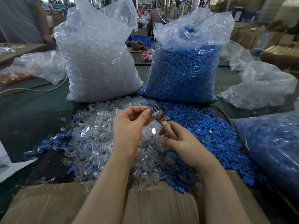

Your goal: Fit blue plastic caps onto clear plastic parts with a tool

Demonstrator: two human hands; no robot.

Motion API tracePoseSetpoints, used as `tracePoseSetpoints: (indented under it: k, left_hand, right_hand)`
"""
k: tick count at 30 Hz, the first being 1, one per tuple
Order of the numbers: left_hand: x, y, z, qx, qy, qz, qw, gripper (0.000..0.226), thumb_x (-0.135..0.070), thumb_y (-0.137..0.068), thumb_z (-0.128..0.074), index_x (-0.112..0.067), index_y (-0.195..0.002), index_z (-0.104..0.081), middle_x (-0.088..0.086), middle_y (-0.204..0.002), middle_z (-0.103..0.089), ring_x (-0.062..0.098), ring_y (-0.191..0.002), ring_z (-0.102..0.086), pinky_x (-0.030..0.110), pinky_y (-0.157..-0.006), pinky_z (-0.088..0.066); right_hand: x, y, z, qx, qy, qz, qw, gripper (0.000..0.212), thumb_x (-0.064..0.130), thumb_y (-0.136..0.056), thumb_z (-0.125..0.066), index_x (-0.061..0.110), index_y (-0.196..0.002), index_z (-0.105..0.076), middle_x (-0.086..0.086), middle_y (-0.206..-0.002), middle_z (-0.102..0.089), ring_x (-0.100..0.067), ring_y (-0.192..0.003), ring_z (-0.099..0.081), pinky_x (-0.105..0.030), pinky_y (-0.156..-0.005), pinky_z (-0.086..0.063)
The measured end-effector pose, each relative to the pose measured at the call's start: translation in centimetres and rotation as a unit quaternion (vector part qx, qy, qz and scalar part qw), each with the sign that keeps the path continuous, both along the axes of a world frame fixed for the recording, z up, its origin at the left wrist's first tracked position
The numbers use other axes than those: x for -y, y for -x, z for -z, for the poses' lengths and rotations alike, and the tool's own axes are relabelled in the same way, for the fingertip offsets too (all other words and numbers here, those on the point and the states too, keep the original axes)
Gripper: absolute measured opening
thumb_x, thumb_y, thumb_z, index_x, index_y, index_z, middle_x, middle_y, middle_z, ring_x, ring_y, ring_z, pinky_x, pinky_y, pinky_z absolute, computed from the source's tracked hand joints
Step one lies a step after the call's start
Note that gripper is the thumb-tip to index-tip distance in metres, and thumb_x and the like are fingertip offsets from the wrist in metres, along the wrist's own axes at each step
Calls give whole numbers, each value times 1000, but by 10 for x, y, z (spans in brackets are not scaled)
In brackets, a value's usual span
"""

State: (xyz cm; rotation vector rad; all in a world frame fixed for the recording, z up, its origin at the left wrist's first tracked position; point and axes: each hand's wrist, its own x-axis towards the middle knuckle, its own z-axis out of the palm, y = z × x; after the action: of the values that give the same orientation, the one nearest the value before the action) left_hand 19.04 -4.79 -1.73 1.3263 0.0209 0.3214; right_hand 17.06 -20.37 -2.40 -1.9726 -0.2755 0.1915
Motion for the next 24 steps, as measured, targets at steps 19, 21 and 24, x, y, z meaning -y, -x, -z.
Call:
tracePoseSetpoints:
  k: [19, 21, 24]
  left_hand:
    - [-2, 1, 0, -17, 17, 19, 1000, 9, 0, -85, -70, -9, -84, -71, -1, -73, -74, 10, -68, -69, 17, -65, -54]
    - [-2, 1, 0, -21, 19, 19, 999, 9, 1, -86, -69, -8, -85, -71, -1, -73, -73, 10, -68, -69, 17, -65, -54]
    - [-2, 1, 0, -36, 28, 24, 999, 8, 0, -86, -69, -8, -85, -70, -1, -73, -73, 9, -66, -69, 18, -64, -55]
  right_hand:
    - [-5, -4, 7, 53, 52, 22, 997, 10, 24, -67, -50, 23, -77, -51, 14, -59, -49, -3, -51, -39, -21, -50, -33]
    - [-6, -4, 9, 55, 59, 27, 996, 12, 24, -67, -50, 20, -79, -51, 10, -58, -47, -5, -51, -38, -28, -53, -33]
    - [-6, -4, 9, 53, 70, 31, 996, 14, 26, -69, -49, 20, -81, -51, 10, -59, -47, -4, -50, -38, -30, -53, -33]
